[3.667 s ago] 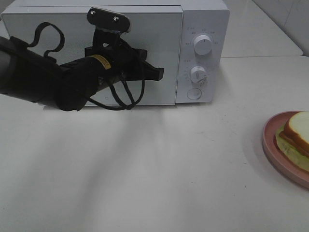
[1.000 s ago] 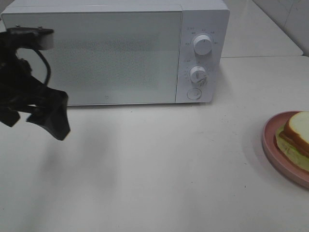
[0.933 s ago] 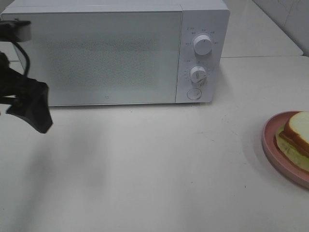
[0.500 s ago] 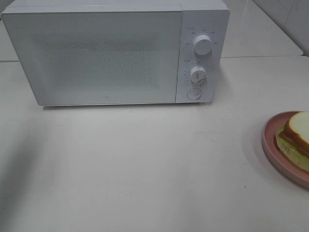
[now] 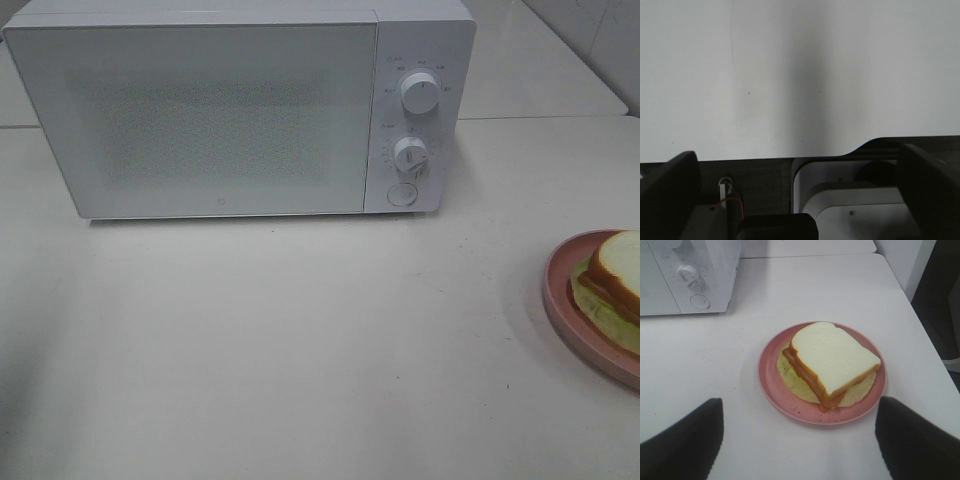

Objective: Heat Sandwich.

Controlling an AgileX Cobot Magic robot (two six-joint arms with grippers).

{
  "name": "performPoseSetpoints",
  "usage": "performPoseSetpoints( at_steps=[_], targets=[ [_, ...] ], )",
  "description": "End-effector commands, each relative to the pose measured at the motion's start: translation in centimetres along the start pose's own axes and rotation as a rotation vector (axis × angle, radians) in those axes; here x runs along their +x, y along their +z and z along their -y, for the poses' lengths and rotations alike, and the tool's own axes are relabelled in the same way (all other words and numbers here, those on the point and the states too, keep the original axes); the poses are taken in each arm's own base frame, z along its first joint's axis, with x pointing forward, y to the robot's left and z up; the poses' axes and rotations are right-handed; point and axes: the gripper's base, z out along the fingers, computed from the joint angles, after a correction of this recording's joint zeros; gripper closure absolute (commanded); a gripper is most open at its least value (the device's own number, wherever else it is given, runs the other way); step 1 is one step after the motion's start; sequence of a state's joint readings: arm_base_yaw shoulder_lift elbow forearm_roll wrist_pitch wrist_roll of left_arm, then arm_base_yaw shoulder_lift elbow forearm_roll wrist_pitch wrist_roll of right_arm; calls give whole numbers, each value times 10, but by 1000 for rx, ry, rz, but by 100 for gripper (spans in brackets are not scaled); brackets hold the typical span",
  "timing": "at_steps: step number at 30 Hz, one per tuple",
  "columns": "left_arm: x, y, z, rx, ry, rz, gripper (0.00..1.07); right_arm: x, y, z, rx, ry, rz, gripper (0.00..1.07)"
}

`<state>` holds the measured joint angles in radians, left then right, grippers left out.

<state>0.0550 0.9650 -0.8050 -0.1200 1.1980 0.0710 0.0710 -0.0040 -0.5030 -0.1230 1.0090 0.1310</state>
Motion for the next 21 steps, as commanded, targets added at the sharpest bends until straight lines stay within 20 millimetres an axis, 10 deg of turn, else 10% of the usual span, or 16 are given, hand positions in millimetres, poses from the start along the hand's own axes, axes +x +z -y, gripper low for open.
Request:
performPoseSetpoints(
  at_steps=[1, 21],
  targets=[
    [18, -9, 1, 0, 2, 109, 7, 1, -3, 0, 3, 0, 38, 32],
    [130, -25, 6, -22, 74, 631, 7, 1, -3, 0, 3, 0, 38, 32]
  ],
)
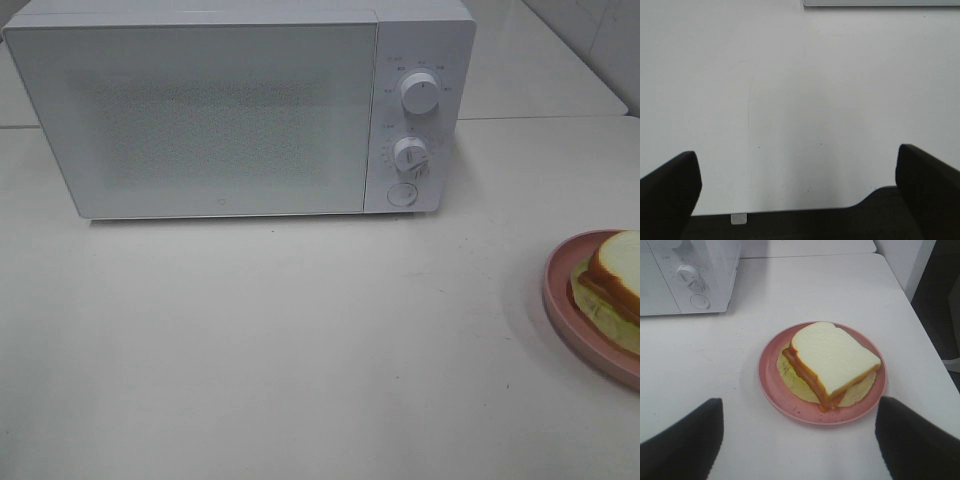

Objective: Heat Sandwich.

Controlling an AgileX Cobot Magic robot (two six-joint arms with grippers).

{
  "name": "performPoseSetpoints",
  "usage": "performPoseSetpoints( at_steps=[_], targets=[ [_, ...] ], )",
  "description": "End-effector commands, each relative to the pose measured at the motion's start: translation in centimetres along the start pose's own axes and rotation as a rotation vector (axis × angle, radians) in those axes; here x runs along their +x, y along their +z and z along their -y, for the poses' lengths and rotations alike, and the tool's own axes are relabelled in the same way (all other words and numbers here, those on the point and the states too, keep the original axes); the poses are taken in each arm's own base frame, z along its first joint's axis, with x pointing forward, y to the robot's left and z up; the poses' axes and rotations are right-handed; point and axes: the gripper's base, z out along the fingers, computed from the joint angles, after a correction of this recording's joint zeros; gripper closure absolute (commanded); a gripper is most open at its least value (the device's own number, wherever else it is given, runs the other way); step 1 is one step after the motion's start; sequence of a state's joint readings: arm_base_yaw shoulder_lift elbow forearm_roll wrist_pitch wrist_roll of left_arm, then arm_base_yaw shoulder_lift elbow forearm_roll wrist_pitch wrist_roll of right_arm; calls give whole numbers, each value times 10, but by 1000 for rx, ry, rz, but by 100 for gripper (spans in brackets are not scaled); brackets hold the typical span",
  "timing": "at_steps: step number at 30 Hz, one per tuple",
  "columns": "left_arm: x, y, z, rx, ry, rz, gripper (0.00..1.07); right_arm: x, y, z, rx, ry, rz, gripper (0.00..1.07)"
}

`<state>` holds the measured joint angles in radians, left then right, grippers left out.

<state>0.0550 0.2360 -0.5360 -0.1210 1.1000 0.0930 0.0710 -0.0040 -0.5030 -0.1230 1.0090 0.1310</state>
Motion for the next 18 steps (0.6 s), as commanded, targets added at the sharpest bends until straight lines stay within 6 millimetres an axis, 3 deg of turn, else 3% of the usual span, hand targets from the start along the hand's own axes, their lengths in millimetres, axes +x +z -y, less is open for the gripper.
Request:
performPoseSetpoints(
  at_steps=[1, 8, 18],
  targets=[
    [10, -9, 2, -4, 5, 107, 7, 1, -3, 0, 3, 0, 38, 32],
    [27, -29, 4, -13, 26, 273, 7, 1, -3, 0, 3, 0, 38, 32],
    [27, -28, 4, -13, 24, 267, 7, 1, -2, 0, 3, -1, 32, 32]
  ],
)
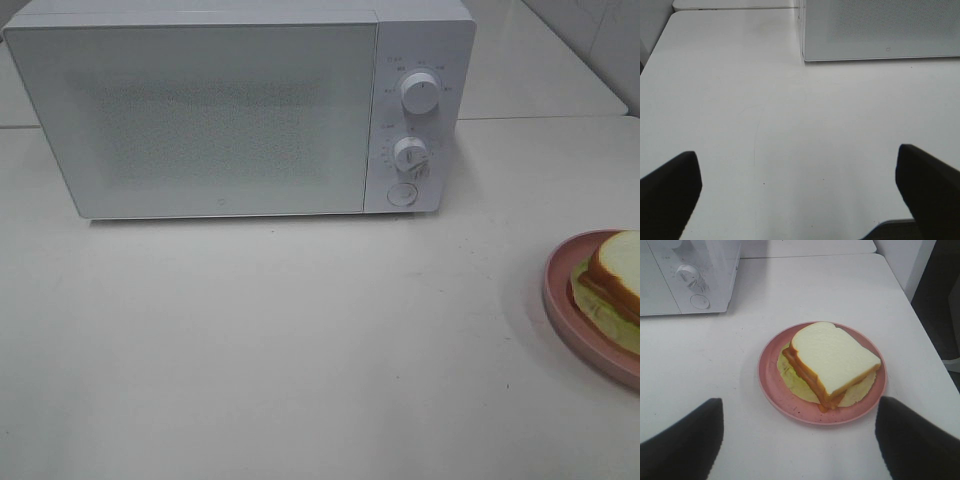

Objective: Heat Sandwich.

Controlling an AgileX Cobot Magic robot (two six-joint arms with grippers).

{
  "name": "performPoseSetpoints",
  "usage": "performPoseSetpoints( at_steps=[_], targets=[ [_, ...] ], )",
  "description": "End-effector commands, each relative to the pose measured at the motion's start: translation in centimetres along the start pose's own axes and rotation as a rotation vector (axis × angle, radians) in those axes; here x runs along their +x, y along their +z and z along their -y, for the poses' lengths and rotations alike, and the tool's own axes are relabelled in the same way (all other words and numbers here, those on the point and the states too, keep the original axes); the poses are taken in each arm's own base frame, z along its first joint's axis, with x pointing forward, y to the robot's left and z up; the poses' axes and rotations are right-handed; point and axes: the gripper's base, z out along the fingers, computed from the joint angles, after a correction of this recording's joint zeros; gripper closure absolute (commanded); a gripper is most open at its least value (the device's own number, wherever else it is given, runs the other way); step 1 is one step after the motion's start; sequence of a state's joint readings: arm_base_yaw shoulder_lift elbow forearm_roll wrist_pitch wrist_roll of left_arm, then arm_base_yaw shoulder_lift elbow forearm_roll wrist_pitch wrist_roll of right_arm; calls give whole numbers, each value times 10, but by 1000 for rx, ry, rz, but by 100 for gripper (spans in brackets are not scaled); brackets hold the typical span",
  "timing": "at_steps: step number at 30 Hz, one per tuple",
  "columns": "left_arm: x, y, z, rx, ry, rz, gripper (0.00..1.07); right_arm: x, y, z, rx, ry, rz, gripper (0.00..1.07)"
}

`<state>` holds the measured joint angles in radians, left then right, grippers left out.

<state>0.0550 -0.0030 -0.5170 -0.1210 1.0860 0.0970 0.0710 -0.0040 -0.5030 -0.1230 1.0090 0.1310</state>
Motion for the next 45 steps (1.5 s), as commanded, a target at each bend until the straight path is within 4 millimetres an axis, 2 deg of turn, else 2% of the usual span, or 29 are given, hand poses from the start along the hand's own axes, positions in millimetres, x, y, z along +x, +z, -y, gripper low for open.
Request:
performPoseSetpoints(
  at_steps=[1, 45],
  targets=[
    [1, -3, 1, -4, -3, 34, 7, 1, -2, 0, 3, -1, 32, 32],
    [1, -3, 1, -4, -3, 34, 7, 1, -2, 0, 3, -1, 32, 32]
  ],
)
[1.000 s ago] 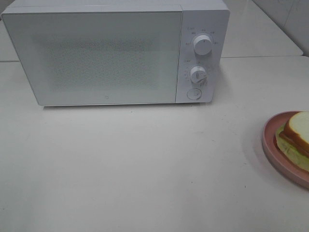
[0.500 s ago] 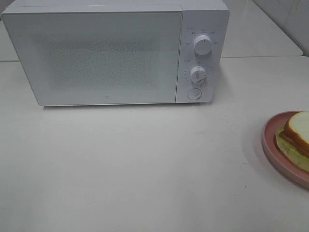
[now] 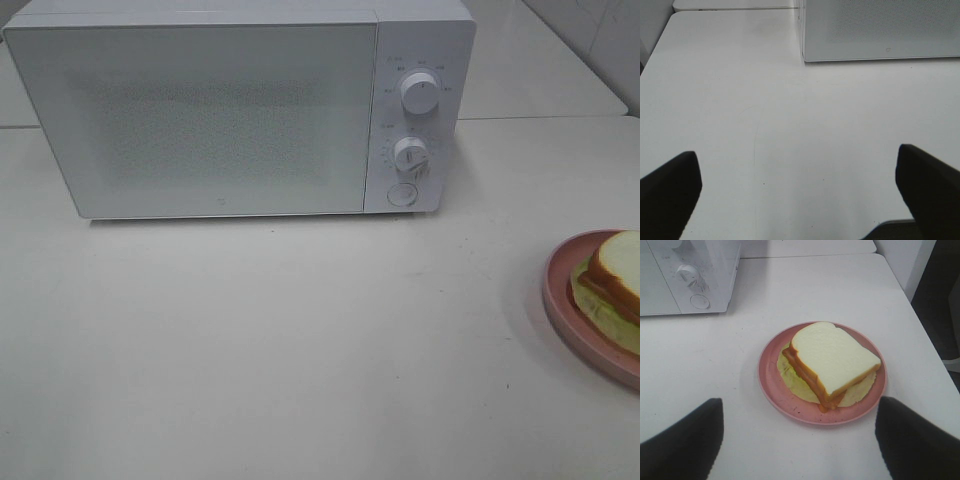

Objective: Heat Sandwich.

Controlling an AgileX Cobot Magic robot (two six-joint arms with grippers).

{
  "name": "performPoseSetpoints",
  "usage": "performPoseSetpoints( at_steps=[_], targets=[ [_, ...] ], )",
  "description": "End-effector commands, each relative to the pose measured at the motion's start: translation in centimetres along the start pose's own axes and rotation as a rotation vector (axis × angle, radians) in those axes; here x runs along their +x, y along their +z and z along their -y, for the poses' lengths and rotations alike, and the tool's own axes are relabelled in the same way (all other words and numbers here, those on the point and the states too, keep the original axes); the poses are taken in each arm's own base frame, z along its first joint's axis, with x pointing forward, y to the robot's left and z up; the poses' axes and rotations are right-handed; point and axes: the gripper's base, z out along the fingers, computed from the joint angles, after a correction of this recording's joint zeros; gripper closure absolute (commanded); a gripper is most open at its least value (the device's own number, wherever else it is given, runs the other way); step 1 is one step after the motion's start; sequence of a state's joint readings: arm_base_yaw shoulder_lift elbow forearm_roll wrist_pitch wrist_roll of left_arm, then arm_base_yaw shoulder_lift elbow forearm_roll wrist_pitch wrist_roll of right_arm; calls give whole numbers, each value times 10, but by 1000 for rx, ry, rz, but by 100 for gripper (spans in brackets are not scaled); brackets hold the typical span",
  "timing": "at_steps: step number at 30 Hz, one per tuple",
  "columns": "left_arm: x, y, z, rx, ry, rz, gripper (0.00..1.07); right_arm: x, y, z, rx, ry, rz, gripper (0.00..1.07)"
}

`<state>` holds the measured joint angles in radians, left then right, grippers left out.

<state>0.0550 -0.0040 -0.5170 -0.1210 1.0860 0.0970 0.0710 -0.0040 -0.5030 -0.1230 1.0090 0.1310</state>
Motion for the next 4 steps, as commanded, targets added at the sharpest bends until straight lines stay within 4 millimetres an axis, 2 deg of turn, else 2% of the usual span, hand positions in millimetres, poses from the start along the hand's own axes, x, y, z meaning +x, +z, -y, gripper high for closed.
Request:
performPoseSetpoints(
  at_steps=[1, 4],
  targets=[
    [1, -3, 1, -4, -3, 33, 7, 1, -2, 0, 3, -1, 32, 32],
    [1, -3, 1, -4, -3, 33, 7, 1, -2, 0, 3, -1, 32, 32]
  ],
)
